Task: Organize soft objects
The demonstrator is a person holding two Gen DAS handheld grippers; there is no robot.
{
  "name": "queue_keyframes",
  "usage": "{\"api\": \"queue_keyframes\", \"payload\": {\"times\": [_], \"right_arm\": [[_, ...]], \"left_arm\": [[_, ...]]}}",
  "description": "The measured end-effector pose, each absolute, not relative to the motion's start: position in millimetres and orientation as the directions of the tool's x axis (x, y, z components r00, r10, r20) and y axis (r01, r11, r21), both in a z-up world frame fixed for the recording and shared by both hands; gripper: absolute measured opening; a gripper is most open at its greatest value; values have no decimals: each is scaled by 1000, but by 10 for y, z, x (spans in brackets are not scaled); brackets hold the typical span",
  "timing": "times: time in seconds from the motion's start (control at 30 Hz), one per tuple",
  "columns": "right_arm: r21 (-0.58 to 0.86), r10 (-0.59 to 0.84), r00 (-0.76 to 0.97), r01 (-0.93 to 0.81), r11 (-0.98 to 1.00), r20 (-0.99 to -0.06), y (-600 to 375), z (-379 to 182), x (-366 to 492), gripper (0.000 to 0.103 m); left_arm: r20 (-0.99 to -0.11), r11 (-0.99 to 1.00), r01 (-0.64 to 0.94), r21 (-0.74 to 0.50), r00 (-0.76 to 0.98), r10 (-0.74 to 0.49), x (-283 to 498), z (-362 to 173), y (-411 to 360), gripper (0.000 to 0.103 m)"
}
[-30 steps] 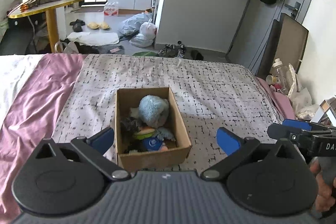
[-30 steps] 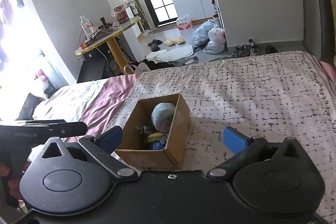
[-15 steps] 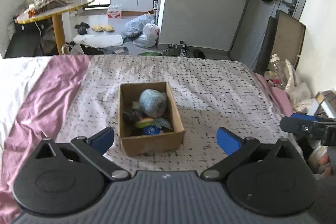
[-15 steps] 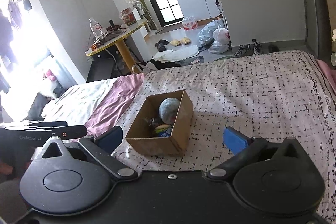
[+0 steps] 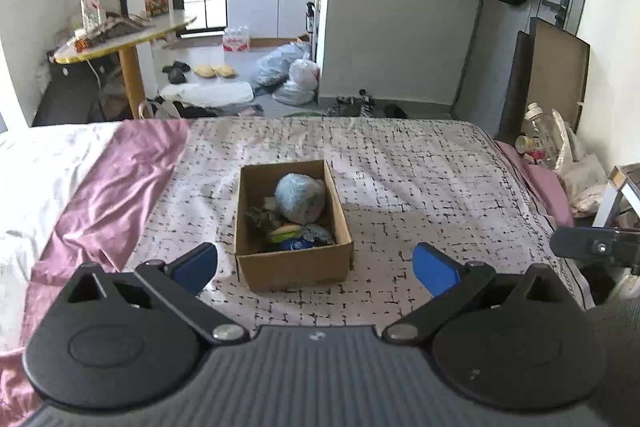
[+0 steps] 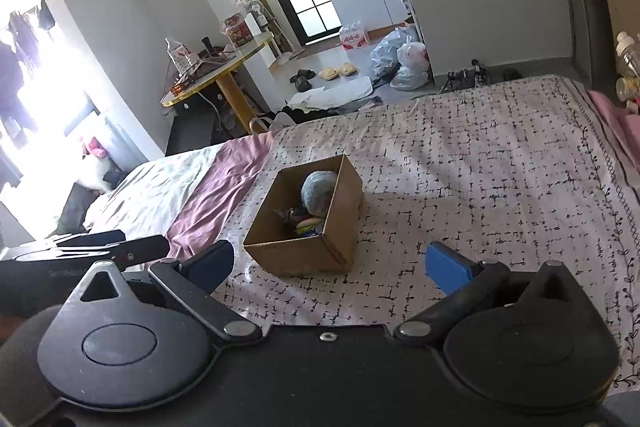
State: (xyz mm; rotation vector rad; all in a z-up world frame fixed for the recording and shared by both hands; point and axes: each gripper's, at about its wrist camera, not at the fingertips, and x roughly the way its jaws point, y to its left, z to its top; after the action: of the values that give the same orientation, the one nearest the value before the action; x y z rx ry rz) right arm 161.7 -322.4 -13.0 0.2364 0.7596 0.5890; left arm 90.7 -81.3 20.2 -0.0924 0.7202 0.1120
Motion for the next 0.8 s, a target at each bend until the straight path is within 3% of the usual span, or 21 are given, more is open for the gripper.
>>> {"api": "queue_keyframes", "payload": {"times": [0.37,0.8], "right_arm": [[354,547,585,-418,836,-600,-3196,-88,1511,103],[298,515,580,-432,851,-631,-3096,-86,1537,103]], "left_arm": [[-652,983,-173,58,739,168,852,132,-1006,103],[-655,981,-192,7,741,150,854,88,-933,103]]}}
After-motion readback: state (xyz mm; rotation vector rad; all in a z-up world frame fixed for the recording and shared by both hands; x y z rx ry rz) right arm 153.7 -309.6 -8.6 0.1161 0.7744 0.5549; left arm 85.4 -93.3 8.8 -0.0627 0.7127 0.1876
